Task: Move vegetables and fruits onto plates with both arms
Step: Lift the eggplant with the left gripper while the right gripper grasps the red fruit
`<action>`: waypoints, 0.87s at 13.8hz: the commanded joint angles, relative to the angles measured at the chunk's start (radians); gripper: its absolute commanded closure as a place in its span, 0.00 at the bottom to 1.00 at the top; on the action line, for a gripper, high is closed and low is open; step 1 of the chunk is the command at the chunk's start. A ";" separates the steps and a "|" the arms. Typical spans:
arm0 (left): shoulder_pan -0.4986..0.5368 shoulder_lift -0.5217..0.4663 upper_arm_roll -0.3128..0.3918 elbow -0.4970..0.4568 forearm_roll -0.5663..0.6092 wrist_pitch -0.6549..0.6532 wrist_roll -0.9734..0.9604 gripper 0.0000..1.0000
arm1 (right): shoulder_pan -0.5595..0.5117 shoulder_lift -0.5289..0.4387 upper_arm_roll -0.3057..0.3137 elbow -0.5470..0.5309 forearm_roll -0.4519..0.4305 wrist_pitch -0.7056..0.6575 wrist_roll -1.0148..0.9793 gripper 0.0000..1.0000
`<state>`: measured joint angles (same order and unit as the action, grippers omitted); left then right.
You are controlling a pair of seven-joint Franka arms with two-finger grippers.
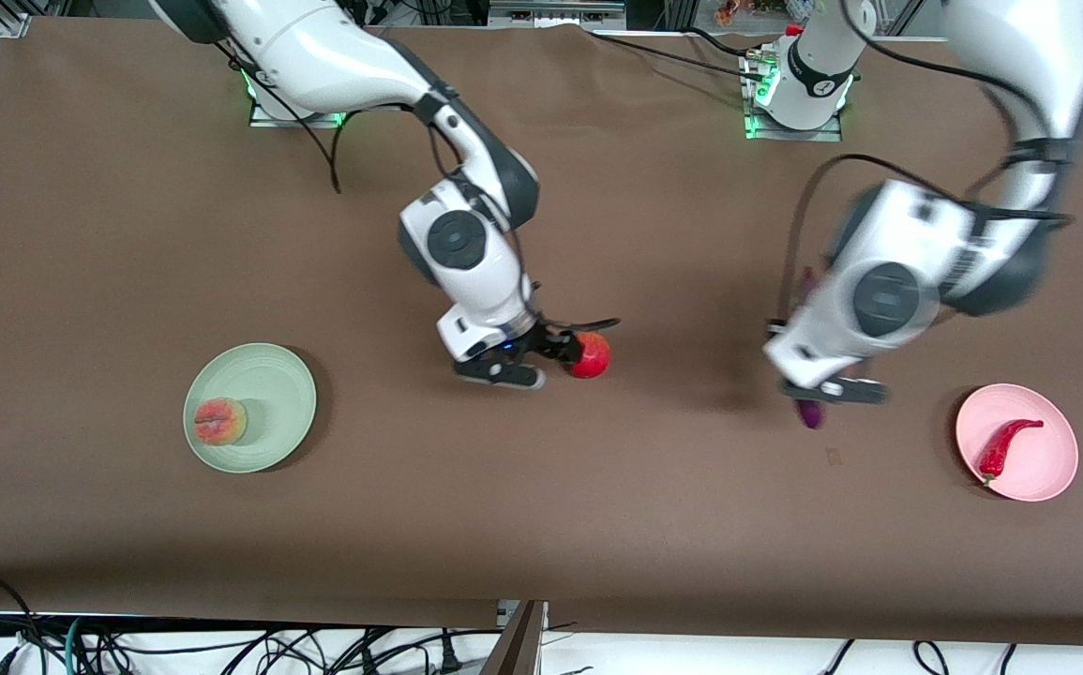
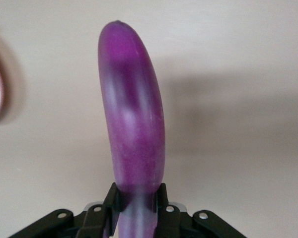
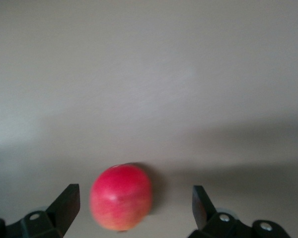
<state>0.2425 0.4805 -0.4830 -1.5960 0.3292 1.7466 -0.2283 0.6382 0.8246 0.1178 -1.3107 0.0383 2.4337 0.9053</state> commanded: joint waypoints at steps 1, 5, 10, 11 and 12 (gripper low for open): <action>0.116 0.065 -0.002 0.057 -0.006 0.005 0.237 0.90 | 0.020 0.022 -0.012 0.015 -0.034 0.051 0.023 0.00; 0.166 0.124 0.067 0.122 0.131 0.085 0.487 0.90 | 0.064 0.051 -0.021 0.016 -0.093 0.070 0.023 0.00; 0.165 0.210 0.251 0.134 0.330 0.408 0.806 0.89 | 0.130 0.096 -0.067 0.016 -0.097 0.128 0.026 0.00; 0.165 0.231 0.285 0.152 0.352 0.469 0.870 0.88 | 0.135 0.102 -0.070 0.016 -0.097 0.136 0.026 0.00; 0.165 0.251 0.309 0.183 0.361 0.494 0.921 0.88 | 0.135 0.108 -0.070 0.016 -0.097 0.149 0.026 0.00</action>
<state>0.4203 0.6791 -0.2149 -1.4976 0.6517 2.2036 0.5799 0.7608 0.9162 0.0636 -1.3100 -0.0412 2.5578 0.9108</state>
